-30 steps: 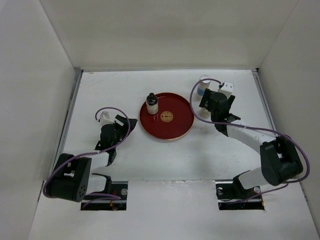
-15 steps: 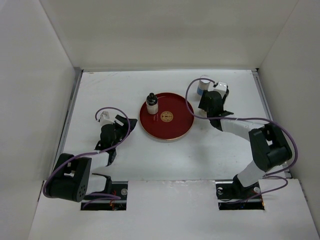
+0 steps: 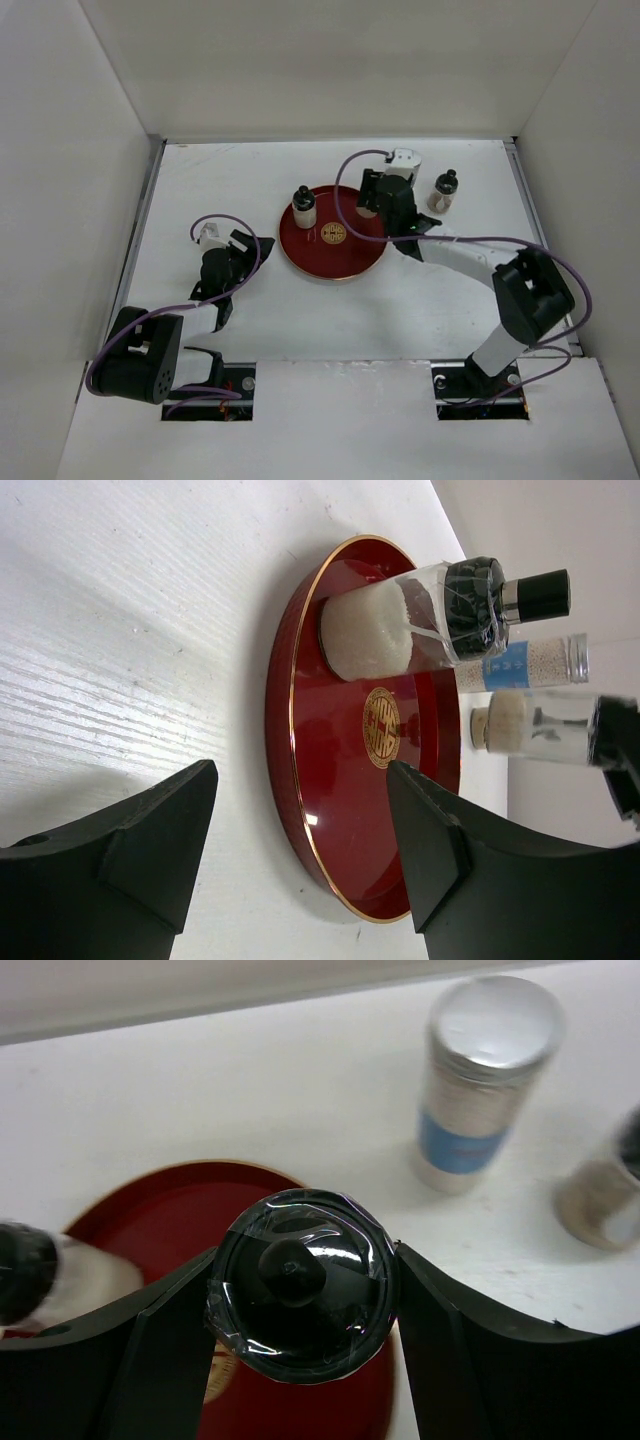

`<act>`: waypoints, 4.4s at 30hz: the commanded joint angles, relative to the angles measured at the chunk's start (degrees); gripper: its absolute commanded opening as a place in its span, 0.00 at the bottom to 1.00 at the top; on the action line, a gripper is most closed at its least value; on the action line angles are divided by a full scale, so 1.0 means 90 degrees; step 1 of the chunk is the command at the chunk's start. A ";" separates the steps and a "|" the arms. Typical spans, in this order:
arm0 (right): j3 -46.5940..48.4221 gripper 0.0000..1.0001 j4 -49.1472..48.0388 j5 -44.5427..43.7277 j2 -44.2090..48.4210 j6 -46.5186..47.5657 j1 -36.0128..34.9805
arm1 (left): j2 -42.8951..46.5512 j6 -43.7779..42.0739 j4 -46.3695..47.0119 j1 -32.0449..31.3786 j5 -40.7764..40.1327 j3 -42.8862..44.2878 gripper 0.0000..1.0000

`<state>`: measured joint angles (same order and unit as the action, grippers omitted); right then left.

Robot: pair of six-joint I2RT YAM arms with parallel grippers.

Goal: Organize the condiment bottles

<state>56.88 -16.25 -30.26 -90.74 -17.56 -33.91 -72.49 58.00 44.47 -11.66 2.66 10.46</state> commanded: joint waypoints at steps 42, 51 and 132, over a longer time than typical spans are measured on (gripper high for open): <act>0.0719 1.00 0.0321 -0.0047 -0.0678 -0.0275 0.2591 | 0.0154 0.0011 0.0381 -0.0028 -0.0012 -0.0019 0.67; 0.1472 1.00 0.0487 0.0569 -0.1587 -0.0304 0.3011 | 0.0095 -0.0018 0.0381 -0.0067 -0.0022 0.0010 0.67; 0.3152 0.99 0.0799 0.0960 -0.2281 0.0760 0.1908 | 0.0046 0.0030 0.0430 0.0051 0.0017 -0.0029 0.67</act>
<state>81.93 -9.13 -23.27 -110.87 -11.35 -17.23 -72.12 58.35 44.80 -11.64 2.42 10.46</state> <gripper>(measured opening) 0.992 0.669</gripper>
